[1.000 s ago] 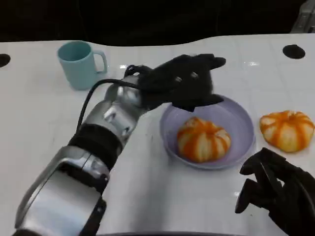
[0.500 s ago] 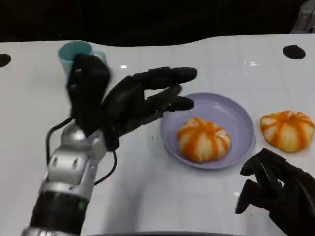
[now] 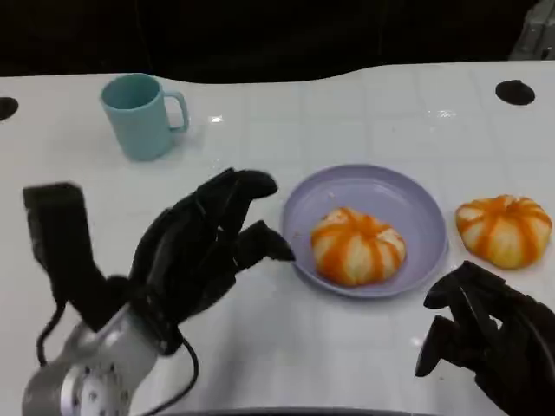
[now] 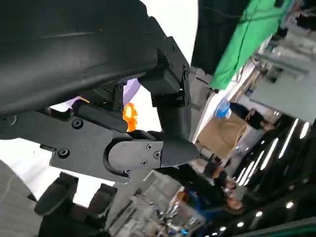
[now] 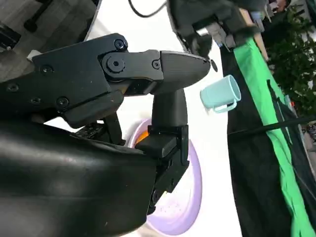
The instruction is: Grasp the bread from the table and place it into the plate.
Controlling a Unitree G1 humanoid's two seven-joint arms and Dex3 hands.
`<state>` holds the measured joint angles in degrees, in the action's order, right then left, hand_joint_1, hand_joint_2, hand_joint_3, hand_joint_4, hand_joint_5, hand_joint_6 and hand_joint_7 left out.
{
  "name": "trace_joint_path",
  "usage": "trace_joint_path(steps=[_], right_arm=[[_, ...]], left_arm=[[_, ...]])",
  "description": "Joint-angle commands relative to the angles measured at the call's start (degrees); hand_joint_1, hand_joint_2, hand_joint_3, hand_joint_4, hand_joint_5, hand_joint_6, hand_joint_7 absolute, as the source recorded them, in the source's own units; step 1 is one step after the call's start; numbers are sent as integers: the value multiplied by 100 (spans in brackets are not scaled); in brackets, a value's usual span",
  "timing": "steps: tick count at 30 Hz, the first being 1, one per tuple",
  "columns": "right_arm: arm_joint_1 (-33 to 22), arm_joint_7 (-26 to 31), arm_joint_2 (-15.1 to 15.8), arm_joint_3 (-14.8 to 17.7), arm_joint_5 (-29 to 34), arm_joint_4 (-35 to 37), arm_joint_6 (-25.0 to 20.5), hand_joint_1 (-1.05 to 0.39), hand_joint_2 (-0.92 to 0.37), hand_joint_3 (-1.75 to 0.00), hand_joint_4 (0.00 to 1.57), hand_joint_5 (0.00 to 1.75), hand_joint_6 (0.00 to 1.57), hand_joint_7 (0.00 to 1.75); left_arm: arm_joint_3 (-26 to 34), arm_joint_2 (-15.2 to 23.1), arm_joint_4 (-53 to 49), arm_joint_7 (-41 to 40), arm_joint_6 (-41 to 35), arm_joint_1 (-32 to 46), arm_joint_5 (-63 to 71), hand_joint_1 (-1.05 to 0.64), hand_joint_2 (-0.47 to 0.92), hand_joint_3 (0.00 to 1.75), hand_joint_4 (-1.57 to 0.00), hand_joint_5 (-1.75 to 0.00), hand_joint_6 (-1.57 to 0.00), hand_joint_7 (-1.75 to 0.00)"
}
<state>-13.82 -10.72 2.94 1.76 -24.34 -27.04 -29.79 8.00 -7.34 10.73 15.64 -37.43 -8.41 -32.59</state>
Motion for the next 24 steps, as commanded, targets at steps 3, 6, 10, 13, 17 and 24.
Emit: trace_joint_path(steps=[3,6,10,13,17,24], right_arm=[[-2,19,42,67,-78,-96,-18,-44,-92,-40,63,175,48,164],[0,31,33,72,-87,-104,-33,-45,-92,-39,63,175,47,164],[21,25,35,73,-86,-87,-28,-45,-92,-38,63,175,48,164],[16,28,36,67,-78,-101,-21,-45,-92,-38,63,175,48,164],[14,72,32,66,-78,-148,-69,-45,-92,-39,64,175,49,163],[10,68,44,103,-154,-160,-85,-44,-92,-39,64,175,50,163]], left_arm=[[-26,-115,723,-447,-36,811,-207,-58,92,47,-76,-175,-56,-166],[-84,-108,853,-489,-5,1010,-226,-58,92,50,-74,-175,-51,-173],[-135,-23,831,-437,135,1301,-142,-58,92,50,-79,-175,-50,-175],[-222,74,758,-397,328,1462,8,-56,92,52,-78,-175,-50,-175],[-301,197,663,-320,517,1530,102,-55,92,54,-77,-175,-50,-175],[-417,301,592,-253,839,1680,157,-56,92,49,-78,-175,-52,-175]])
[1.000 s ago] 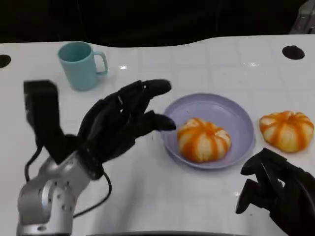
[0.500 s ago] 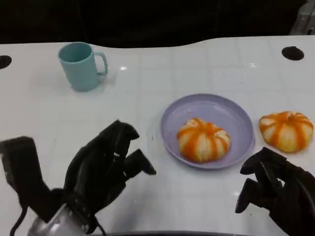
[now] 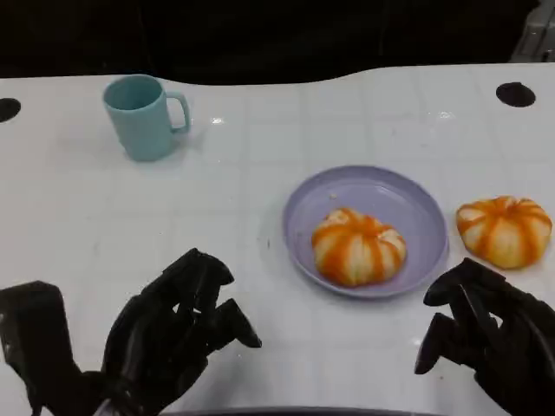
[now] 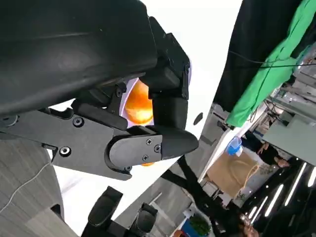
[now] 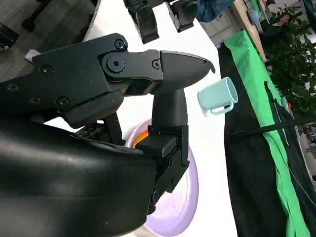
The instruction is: Grasp the bread from the table and place it into the plate.
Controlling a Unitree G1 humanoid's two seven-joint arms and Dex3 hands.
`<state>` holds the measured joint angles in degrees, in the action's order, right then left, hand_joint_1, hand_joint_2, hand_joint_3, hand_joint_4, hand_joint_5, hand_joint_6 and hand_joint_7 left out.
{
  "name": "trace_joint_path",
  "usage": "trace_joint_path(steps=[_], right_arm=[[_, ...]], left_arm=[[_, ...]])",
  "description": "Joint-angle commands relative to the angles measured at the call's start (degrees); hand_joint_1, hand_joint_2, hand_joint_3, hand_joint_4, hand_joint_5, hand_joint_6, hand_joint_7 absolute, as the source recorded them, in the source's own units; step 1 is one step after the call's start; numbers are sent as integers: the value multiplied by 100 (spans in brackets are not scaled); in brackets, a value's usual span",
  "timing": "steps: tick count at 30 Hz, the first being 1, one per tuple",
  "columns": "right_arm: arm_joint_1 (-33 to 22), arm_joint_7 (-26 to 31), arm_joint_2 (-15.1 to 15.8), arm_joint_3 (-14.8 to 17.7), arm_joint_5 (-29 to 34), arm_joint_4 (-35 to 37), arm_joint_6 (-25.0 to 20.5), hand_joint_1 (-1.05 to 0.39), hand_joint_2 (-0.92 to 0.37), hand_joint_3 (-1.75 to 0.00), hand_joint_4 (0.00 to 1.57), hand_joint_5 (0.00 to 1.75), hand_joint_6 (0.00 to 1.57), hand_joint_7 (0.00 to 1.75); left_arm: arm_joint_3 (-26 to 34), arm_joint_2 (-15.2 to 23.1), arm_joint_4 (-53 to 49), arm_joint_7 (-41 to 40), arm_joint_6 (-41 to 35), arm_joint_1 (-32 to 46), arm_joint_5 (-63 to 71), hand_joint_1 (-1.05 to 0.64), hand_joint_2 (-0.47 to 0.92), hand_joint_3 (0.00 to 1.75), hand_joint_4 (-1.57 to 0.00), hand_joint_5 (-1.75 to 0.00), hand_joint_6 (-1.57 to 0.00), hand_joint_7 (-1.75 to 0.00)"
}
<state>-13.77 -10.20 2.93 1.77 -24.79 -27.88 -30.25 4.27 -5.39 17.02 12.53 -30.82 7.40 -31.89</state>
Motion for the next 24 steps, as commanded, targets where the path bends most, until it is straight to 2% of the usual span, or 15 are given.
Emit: trace_joint_path(steps=[1,7,24], right_arm=[[1,8,53,104,-113,-78,-34,-44,-92,-39,64,175,50,163],[-3,-52,79,122,-112,-22,39,-44,-92,-40,64,175,49,162],[-1,-114,60,92,-42,81,142,-45,-92,-38,65,175,50,163]], left_arm=[[-59,115,-31,59,199,111,88,-57,92,49,-78,-175,-53,-175],[-144,163,2,-16,206,133,108,-58,92,46,-81,-175,-57,-175],[-98,165,-137,-1,250,72,48,-57,92,48,-82,-175,-56,-175]])
